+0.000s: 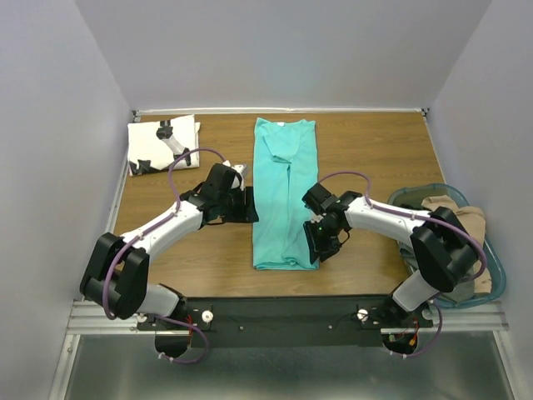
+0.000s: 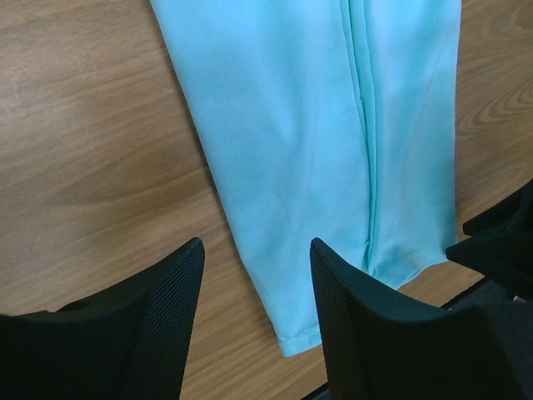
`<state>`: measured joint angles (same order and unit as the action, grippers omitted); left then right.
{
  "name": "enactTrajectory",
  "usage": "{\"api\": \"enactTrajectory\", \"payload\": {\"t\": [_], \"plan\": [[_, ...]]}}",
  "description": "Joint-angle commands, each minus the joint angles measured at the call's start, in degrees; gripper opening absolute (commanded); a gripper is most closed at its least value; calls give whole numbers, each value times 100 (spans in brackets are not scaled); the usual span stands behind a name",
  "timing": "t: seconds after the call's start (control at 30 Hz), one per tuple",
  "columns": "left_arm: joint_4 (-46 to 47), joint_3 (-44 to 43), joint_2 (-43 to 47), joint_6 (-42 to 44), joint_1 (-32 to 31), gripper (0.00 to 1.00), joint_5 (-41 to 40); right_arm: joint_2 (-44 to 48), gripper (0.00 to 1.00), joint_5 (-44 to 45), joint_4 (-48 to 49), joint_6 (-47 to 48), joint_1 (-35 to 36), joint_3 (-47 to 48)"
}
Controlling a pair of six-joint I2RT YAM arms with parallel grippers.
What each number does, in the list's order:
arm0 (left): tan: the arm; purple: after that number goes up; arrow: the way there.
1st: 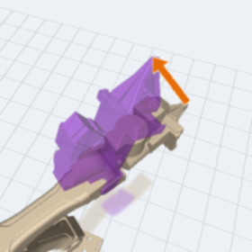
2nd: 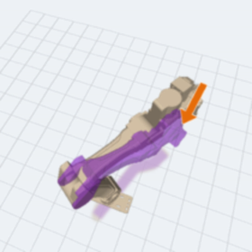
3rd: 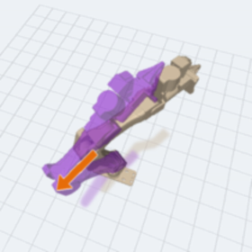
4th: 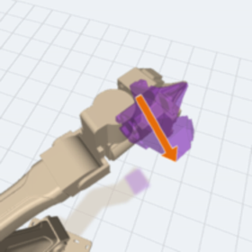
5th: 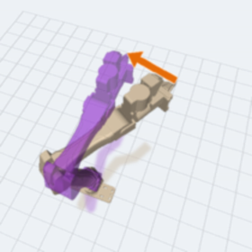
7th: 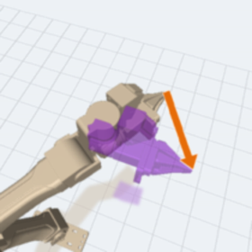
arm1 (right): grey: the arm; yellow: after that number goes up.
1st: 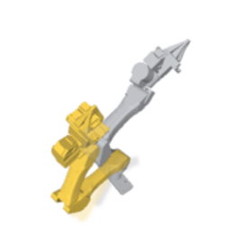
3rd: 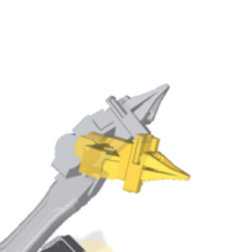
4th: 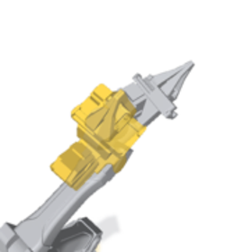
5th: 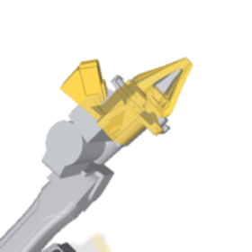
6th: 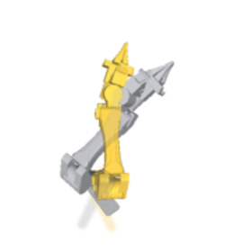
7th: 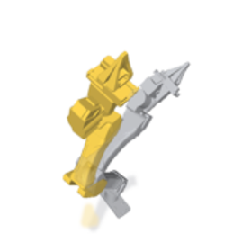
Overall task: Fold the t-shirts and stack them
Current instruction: Fold the tshirt
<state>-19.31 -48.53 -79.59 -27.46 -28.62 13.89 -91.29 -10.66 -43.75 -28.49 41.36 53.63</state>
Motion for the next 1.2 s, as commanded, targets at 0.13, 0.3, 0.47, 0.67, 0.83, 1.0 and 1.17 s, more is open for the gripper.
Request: {"api": "enactTrajectory", "payload": {"t": [0.13, 0.3, 0.47, 0.67, 0.83, 1.0, 1.17], "plan": [[-55, 467, 286, -198, -82, 63, -1, -267, 40, -200, 288, -51, 144, -80], [-222, 695, 383, -259, -161, 63, 70, -294, 32, -191, 270, -139, 170, -247], [-108, 933, 602, -374, -231, 65, 386, -162, 28, -77, 244, -245, 170, -335], [-38, 1100, 542, -488, -459, 65, 562, -152, 23, -16, 218, -271, 170, -388], [-99, 1249, 506, -689, -750, 66, 720, -170, 6, 11, 209, -280, 170, -397], [-91, 1417, 620, -866, -838, 66, 834, -170, 0, 11, 209, -289, 170, -414], [-73, 1540, 489, -954, -917, 62, 931, -214, 0, -16, 209, -262, 170, -423]]}}
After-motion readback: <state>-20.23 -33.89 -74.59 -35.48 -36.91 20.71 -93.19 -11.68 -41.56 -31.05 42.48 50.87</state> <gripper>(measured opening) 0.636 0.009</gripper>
